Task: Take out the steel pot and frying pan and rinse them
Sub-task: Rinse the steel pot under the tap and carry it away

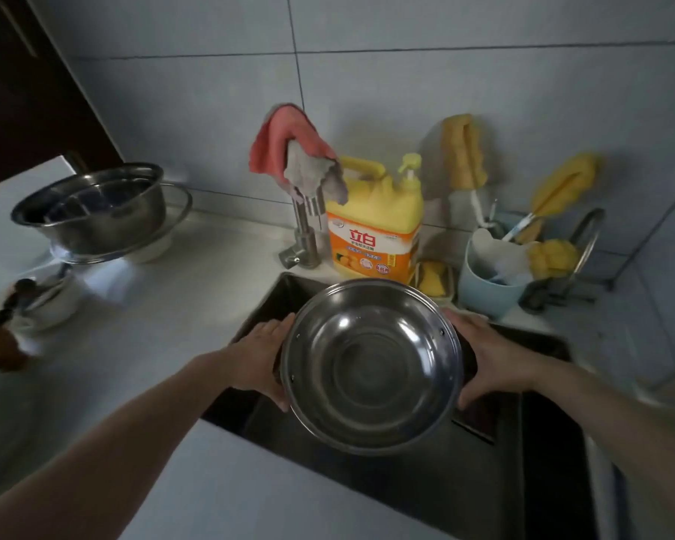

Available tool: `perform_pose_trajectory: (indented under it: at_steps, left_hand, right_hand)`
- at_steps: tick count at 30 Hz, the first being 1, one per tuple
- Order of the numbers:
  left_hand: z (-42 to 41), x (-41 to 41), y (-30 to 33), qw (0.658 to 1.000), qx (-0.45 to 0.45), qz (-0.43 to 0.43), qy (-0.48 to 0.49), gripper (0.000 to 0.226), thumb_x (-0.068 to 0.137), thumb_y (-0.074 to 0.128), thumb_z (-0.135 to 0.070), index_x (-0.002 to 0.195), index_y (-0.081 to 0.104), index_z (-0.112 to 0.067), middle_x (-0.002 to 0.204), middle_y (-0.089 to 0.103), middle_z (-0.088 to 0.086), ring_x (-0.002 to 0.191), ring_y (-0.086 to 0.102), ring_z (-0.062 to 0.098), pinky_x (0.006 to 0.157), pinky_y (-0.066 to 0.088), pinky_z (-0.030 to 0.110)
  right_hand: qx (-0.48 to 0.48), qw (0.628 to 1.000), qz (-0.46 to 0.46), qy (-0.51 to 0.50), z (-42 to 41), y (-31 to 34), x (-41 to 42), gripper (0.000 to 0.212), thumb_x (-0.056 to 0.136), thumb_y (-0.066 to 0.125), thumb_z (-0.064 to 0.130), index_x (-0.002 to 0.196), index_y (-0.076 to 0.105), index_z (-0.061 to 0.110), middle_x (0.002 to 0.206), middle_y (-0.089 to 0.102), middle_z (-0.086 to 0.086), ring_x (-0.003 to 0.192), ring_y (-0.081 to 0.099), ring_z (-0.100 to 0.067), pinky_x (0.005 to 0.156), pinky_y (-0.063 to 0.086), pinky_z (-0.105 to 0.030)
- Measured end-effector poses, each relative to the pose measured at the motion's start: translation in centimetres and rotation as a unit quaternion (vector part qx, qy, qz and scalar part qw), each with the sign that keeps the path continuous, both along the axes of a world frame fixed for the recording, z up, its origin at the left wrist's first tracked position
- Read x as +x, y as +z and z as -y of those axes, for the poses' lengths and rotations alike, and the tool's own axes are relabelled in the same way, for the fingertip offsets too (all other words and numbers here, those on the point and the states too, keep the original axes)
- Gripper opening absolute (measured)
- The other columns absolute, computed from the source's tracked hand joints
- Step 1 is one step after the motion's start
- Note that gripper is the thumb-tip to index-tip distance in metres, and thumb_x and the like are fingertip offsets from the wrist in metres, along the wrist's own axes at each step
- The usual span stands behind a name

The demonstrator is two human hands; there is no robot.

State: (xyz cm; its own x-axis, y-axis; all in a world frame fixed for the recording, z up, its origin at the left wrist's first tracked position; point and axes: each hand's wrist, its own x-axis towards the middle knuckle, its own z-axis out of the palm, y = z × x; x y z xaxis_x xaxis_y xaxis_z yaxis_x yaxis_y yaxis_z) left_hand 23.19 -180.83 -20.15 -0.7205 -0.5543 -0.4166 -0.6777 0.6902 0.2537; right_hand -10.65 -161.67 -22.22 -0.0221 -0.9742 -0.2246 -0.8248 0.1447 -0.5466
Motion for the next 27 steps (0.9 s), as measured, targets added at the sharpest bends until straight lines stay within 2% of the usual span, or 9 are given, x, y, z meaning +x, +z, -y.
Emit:
perform_pose_trajectory:
  at_steps: [2, 4, 8, 11, 14, 19, 22, 24, 27]
  left_hand:
    - [0.4, -0.7, -1.7, 1.0, 0.001, 0.002, -0.014, 0.145, 0.055, 0.086, -0.055, 0.151, -0.018, -0.022, 0.157, 0.01, 0.004, 0.144, 0.008, 0.024, 0.118, 0.005, 0.036]
    - [1.0, -1.1, -3.7, 1.0, 0.004, 0.007, -0.021, 0.146, 0.054, 0.087, -0.055, 0.15, -0.019, -0.025, 0.156, 0.011, 0.001, 0.143, 0.01, 0.022, 0.119, 0.007, 0.037]
    - [2.3, -1.8, -7.7, 0.999, 0.017, 0.026, -0.032, 0.144, 0.054, 0.087, -0.053, 0.149, -0.02, -0.033, 0.157, 0.01, -0.003, 0.144, 0.01, 0.02, 0.12, 0.011, 0.04]
    - [2.8, -2.5, -10.0, 0.997, 0.015, 0.043, -0.056, 0.14, 0.06, 0.085, -0.05, 0.15, -0.019, -0.025, 0.16, 0.001, 0.0, 0.146, 0.003, 0.023, 0.117, 0.002, 0.032]
    - [3.3, -2.8, -13.0, 0.997, 0.014, 0.046, -0.055, 0.137, 0.063, 0.085, -0.048, 0.149, -0.019, -0.025, 0.161, -0.005, 0.0, 0.148, -0.001, 0.023, 0.117, 0.005, 0.031]
    - [4.6, -2.8, -17.1, 0.998, 0.02, 0.027, -0.062, 0.138, 0.06, 0.088, -0.042, 0.151, -0.014, -0.021, 0.161, 0.002, 0.0, 0.146, 0.006, 0.017, 0.106, 0.002, 0.015]
    - [5.5, -2.6, -18.9, 0.997, 0.018, 0.03, -0.068, 0.14, 0.055, 0.089, -0.047, 0.146, -0.016, -0.028, 0.161, 0.001, 0.0, 0.145, 0.005, 0.014, 0.108, 0.002, 0.016]
    - [6.2, -2.5, -19.7, 0.997, 0.016, 0.032, -0.073, 0.139, 0.052, 0.088, -0.052, 0.138, -0.019, -0.036, 0.16, 0.0, -0.005, 0.139, 0.0, 0.006, 0.109, -0.001, 0.015]
    - [6.5, -2.5, -19.8, 0.997, 0.012, 0.028, -0.075, 0.138, 0.052, 0.09, -0.049, 0.136, -0.019, -0.038, 0.155, 0.0, -0.012, 0.136, -0.001, 0.002, 0.106, -0.008, 0.01]
  right_hand:
    - [0.024, 0.999, -0.005, -0.025, -0.2, -2.0, -0.4, 0.144, 0.025, 0.083, 0.071, 0.124, -0.021, 0.072, 0.154, 0.016, 0.009, 0.143, 0.013, -0.014, 0.12, 0.022, -0.041]
    - [0.049, 0.998, -0.011, -0.047, -0.3, -4.5, -0.6, 0.146, 0.027, 0.084, 0.066, 0.122, -0.027, 0.072, 0.155, 0.013, 0.005, 0.144, 0.014, -0.017, 0.118, 0.026, -0.042]
    - [0.087, 0.993, 0.008, -0.081, -0.4, -9.2, -0.1, 0.15, 0.04, 0.089, 0.054, 0.142, -0.021, 0.052, 0.156, 0.004, 0.009, 0.146, 0.01, -0.019, 0.118, 0.026, -0.043]
    - [0.086, 0.993, 0.016, -0.083, 0.2, -12.8, 0.4, 0.149, 0.039, 0.088, 0.056, 0.139, -0.023, 0.055, 0.155, 0.006, 0.009, 0.146, 0.012, -0.02, 0.118, 0.026, -0.041]
    - [0.089, 0.992, 0.023, -0.083, 0.6, -16.0, 0.5, 0.148, 0.039, 0.089, 0.055, 0.135, -0.022, 0.054, 0.158, 0.004, 0.005, 0.147, 0.009, -0.023, 0.12, 0.021, -0.038]
    - [0.09, 0.991, 0.042, -0.094, 1.3, -19.8, 0.8, 0.152, 0.041, 0.091, 0.051, 0.151, -0.012, 0.039, 0.154, 0.012, 0.0, 0.145, 0.014, -0.021, 0.117, 0.023, -0.029]
    - [0.093, 0.99, 0.048, -0.09, 2.0, -21.6, 0.9, 0.154, 0.04, 0.091, 0.053, 0.154, -0.011, 0.032, 0.153, 0.012, 0.0, 0.144, 0.016, -0.019, 0.116, 0.023, -0.026]
    - [0.096, 0.99, 0.055, -0.089, 2.5, -22.1, 1.1, 0.156, 0.039, 0.09, 0.056, 0.154, -0.013, 0.031, 0.151, 0.013, 0.001, 0.144, 0.016, -0.019, 0.117, 0.023, -0.027]
    - [0.093, 0.991, 0.053, -0.081, 3.2, -22.3, 0.9, 0.163, 0.027, 0.084, 0.071, 0.152, -0.013, 0.036, 0.151, 0.014, 0.001, 0.144, 0.015, -0.019, 0.118, 0.022, -0.031]
